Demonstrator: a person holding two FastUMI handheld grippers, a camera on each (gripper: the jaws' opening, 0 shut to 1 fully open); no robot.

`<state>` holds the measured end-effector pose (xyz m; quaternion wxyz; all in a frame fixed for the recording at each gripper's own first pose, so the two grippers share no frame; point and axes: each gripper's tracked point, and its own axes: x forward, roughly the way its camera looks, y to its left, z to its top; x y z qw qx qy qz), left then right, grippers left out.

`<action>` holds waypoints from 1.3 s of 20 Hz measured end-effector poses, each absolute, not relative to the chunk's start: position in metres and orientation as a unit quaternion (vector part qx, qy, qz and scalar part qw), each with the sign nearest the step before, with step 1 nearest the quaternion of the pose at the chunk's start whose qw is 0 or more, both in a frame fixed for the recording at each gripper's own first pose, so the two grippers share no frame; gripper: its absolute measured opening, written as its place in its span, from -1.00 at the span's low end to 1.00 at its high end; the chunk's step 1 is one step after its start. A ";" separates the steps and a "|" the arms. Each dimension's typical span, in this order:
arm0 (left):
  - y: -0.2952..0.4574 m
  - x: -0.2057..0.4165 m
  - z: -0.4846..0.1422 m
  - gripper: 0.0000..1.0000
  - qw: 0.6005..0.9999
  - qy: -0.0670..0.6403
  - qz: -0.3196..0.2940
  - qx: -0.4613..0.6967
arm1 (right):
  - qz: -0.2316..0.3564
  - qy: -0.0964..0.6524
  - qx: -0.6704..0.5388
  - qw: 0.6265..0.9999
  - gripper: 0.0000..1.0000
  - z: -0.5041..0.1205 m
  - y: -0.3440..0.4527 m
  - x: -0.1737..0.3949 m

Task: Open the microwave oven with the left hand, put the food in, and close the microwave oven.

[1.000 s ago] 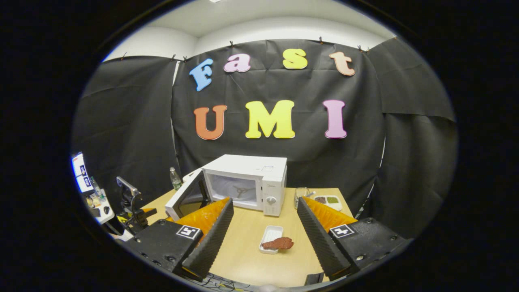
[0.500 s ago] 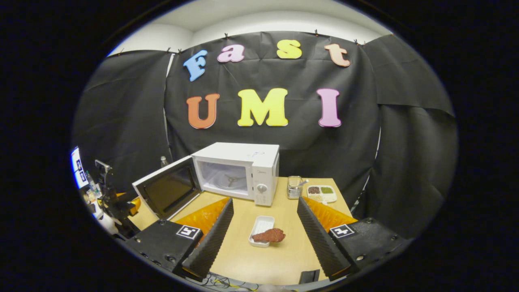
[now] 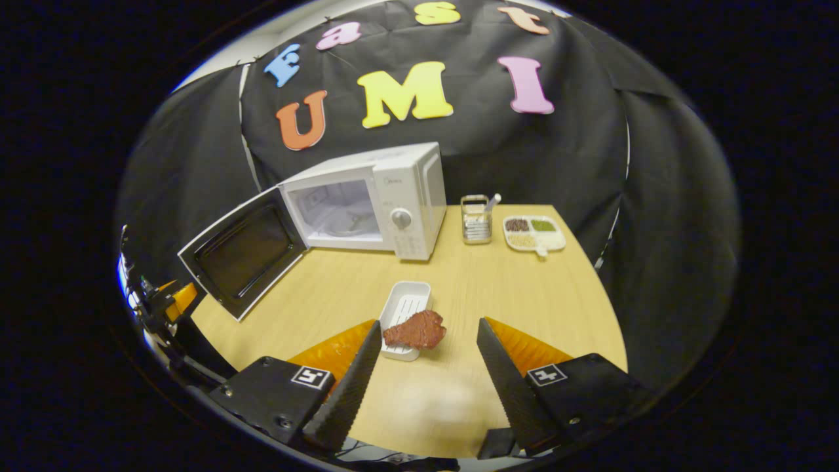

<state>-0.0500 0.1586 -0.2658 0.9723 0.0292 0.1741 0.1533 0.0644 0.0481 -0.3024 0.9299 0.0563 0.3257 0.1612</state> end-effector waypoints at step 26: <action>0.091 0.031 -0.239 0.90 0.969 0.182 0.162 0.038 | 0.280 0.449 0.254 0.810 -0.71 -0.321 0.098 0.122</action>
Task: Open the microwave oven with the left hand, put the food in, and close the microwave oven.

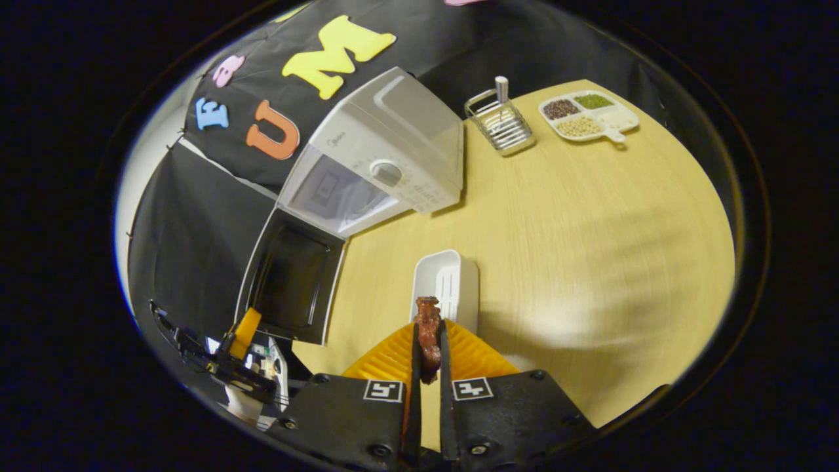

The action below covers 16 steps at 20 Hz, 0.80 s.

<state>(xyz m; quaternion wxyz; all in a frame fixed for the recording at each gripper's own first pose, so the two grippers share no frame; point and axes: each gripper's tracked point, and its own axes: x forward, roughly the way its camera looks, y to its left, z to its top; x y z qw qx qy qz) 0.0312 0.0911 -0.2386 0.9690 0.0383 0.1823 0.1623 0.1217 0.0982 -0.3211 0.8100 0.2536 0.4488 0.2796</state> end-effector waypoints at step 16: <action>0.089 0.051 -0.232 0.91 0.989 0.147 0.015 0.018 | 0.202 0.273 0.384 0.859 -0.88 -0.262 0.287 0.208</action>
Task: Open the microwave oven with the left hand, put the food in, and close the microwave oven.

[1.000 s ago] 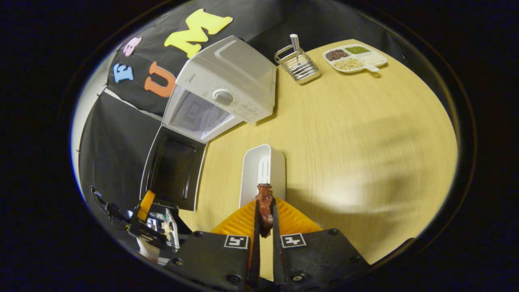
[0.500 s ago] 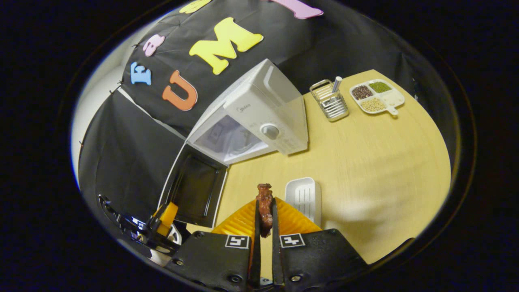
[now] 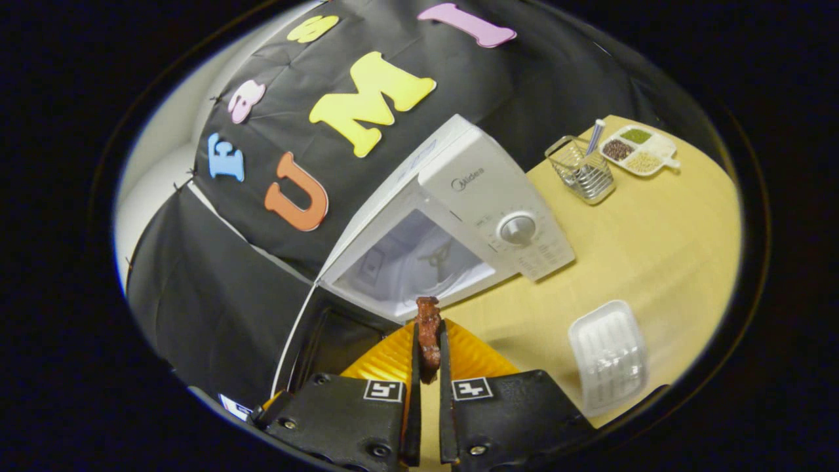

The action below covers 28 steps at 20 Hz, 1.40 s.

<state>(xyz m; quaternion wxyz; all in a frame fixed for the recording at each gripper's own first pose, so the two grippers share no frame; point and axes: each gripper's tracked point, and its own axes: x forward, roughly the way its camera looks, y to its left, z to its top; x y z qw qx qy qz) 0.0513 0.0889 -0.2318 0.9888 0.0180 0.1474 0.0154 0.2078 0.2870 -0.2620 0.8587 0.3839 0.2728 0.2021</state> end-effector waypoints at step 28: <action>0.129 0.013 -0.249 0.90 0.988 0.138 0.014 0.062 | -0.010 0.130 0.503 0.854 -0.88 -0.339 0.421 0.406</action>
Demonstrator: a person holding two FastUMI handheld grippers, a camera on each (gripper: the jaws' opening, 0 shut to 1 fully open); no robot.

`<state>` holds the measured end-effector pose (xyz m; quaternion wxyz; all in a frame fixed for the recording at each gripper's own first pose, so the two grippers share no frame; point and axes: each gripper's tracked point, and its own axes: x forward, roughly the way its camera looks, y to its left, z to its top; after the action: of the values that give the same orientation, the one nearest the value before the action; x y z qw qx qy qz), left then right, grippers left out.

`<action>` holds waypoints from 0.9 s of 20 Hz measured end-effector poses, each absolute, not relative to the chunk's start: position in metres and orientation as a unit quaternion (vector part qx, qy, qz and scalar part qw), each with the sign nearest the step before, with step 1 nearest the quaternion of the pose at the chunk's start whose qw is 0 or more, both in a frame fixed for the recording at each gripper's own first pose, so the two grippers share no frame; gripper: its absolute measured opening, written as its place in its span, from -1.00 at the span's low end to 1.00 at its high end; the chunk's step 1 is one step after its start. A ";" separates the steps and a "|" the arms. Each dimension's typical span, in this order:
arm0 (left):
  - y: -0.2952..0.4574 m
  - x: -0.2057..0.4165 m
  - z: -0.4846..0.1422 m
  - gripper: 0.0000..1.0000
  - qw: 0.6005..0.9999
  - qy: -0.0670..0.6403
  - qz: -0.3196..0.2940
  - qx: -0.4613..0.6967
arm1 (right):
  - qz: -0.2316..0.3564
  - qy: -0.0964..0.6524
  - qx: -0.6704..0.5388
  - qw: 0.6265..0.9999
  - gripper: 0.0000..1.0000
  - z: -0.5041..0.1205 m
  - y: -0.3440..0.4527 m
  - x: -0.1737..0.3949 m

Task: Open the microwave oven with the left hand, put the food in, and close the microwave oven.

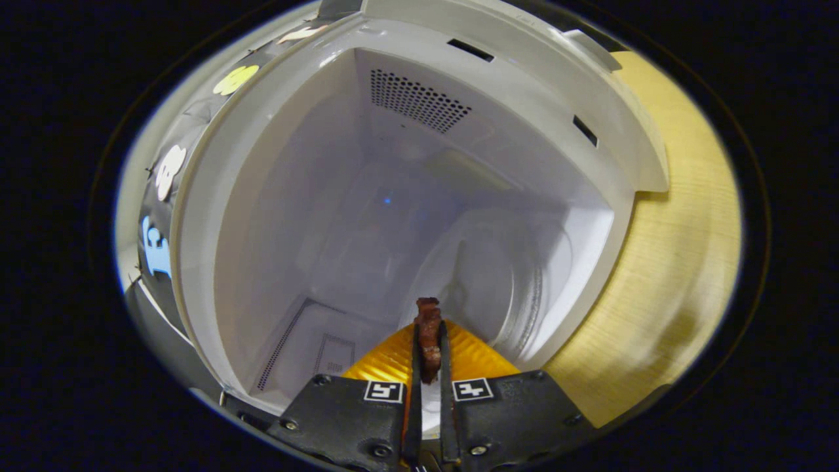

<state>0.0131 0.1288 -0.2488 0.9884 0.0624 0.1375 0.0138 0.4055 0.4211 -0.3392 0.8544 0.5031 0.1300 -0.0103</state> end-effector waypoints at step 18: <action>0.131 0.018 -0.226 0.90 0.990 0.129 0.013 0.057 | 0.022 0.147 0.272 0.951 1.00 -0.294 0.383 0.342</action>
<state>0.0176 0.1315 -0.2262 0.9899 0.0567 0.1290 0.0131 0.3421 0.3833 -0.2943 0.9508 0.2718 0.1473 0.0220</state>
